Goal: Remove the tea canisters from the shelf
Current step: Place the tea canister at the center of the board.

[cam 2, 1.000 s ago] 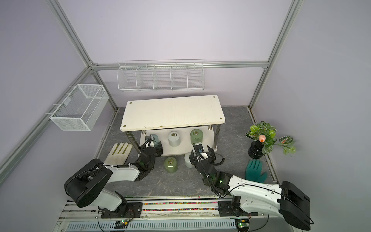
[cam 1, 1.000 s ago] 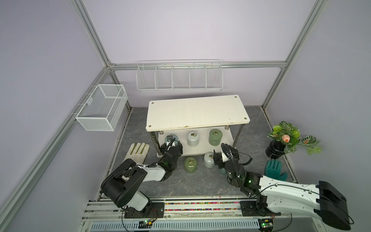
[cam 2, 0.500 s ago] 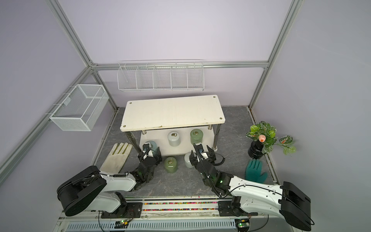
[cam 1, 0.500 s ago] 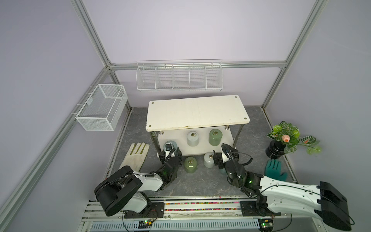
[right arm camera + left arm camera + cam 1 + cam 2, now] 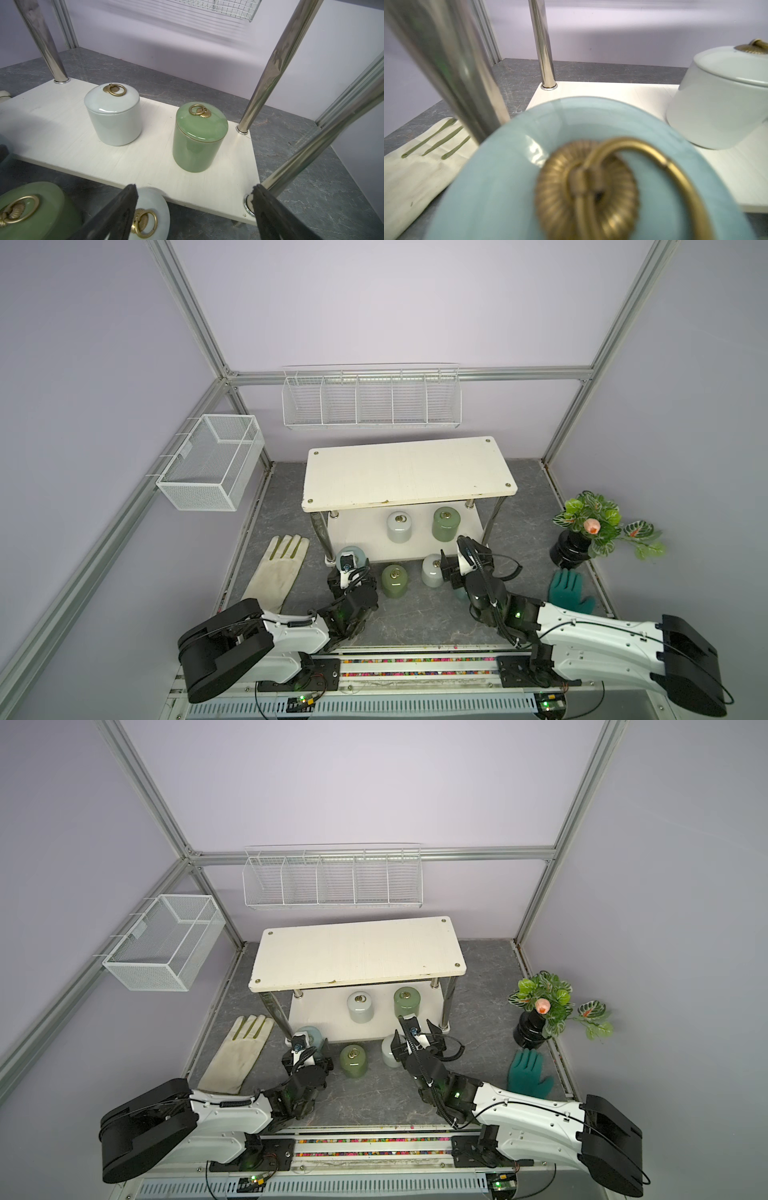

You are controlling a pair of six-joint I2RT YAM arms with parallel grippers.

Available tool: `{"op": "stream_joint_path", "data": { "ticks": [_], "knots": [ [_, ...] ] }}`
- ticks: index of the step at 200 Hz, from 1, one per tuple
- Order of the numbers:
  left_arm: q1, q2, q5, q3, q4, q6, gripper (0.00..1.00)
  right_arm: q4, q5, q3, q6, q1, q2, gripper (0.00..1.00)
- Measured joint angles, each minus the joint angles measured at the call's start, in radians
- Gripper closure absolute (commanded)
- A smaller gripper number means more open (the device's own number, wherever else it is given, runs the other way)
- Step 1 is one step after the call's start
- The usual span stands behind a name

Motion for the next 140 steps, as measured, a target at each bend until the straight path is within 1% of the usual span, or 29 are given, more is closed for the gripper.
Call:
{"op": "stream_joint_path", "data": {
  "ticks": [26,48,68,98,140],
  "knots": [
    [-0.051,-0.051,-0.013,-0.039,-0.098,-0.081,0.24,0.0,-0.002,0.015,-0.005,0.008,0.016,0.11],
    [-0.079,-0.047,-0.004,-0.067,-0.18,-0.131,0.24,0.0,-0.001,0.031,-0.011,0.013,0.032,0.11],
    [-0.101,-0.018,-0.002,-0.072,-0.208,-0.17,0.23,0.0,-0.001,0.046,-0.018,0.02,0.051,0.11],
    [-0.126,0.034,0.002,-0.084,-0.2,-0.217,0.21,-0.004,-0.002,0.068,-0.026,0.028,0.081,0.11],
    [-0.127,0.114,-0.002,-0.1,-0.098,-0.24,0.09,-0.008,-0.001,0.097,-0.042,0.034,0.127,0.11]
  ]
}}
